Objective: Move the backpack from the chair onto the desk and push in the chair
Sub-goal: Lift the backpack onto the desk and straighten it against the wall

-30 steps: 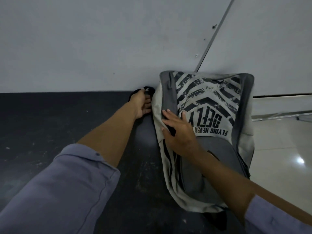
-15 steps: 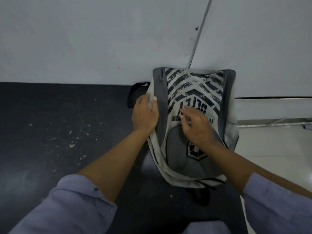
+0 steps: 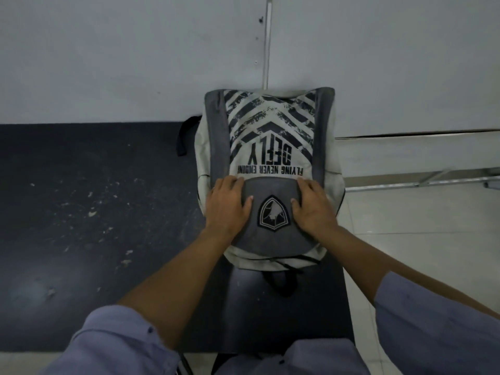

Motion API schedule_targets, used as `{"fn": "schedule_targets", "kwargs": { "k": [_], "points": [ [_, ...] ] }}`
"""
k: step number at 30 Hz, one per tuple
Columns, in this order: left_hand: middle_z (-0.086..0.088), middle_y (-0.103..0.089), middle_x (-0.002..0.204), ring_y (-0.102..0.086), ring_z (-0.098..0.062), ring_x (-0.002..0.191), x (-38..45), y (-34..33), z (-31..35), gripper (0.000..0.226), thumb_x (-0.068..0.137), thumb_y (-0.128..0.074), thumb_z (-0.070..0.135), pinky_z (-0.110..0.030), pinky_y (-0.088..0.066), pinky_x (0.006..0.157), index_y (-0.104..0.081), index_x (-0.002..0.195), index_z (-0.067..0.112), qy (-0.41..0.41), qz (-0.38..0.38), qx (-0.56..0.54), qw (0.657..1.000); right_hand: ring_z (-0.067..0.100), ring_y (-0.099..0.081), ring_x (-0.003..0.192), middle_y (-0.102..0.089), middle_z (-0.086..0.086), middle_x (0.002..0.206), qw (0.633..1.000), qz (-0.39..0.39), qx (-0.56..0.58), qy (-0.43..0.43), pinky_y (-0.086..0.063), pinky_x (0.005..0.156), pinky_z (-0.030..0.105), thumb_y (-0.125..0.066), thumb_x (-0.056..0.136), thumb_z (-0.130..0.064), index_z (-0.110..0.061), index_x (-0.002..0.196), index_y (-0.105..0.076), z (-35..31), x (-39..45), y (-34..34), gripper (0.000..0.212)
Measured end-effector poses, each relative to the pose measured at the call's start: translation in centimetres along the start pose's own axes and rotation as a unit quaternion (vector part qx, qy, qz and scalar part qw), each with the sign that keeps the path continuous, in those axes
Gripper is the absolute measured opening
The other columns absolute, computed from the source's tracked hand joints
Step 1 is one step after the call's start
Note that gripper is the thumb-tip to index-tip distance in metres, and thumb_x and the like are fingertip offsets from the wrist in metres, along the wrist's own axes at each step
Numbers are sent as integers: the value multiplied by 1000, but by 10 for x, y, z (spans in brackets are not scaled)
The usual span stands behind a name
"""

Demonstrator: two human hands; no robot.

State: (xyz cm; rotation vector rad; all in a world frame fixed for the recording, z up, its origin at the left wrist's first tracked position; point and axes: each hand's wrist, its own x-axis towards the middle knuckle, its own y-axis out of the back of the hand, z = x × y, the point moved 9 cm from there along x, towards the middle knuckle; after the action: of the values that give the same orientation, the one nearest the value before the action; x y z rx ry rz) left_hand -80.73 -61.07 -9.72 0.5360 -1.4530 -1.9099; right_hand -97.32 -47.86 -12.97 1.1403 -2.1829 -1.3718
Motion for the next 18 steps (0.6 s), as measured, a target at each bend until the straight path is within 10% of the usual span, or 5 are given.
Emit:
{"fn": "schedule_targets", "kwargs": {
  "k": [7, 13, 18],
  "points": [
    [-17, -50, 133, -49, -37, 125, -19, -15, -14, 65, 90, -63, 52, -48, -49, 99, -54, 139, 10, 160, -66, -28, 985, 28, -54, 110, -56, 12, 113, 990, 85, 112, 31, -42, 100, 34, -57, 93, -6, -8, 116, -66, -15, 10, 20, 25],
    [-13, -57, 124, -55, -33, 119, -20, -2, -17, 53, 87, -70, 48, -41, -49, 100, -65, 127, 13, 246, -16, -185, 951, 14, -56, 102, -65, 11, 111, 962, 150, 202, 107, -31, 91, 0, -54, 95, 2, -5, 110, -64, -28, -10, 51, 20],
    [0, -68, 95, -63, -19, 82, -32, 51, -2, 22, 94, -65, 39, -34, -50, 72, -65, 99, 18, 177, 114, -139, 968, 29, -65, 106, -69, 11, 122, 967, 176, 141, 118, -53, 90, 34, -49, 100, -6, -8, 123, -64, -24, -24, 59, 27]
  ]
}}
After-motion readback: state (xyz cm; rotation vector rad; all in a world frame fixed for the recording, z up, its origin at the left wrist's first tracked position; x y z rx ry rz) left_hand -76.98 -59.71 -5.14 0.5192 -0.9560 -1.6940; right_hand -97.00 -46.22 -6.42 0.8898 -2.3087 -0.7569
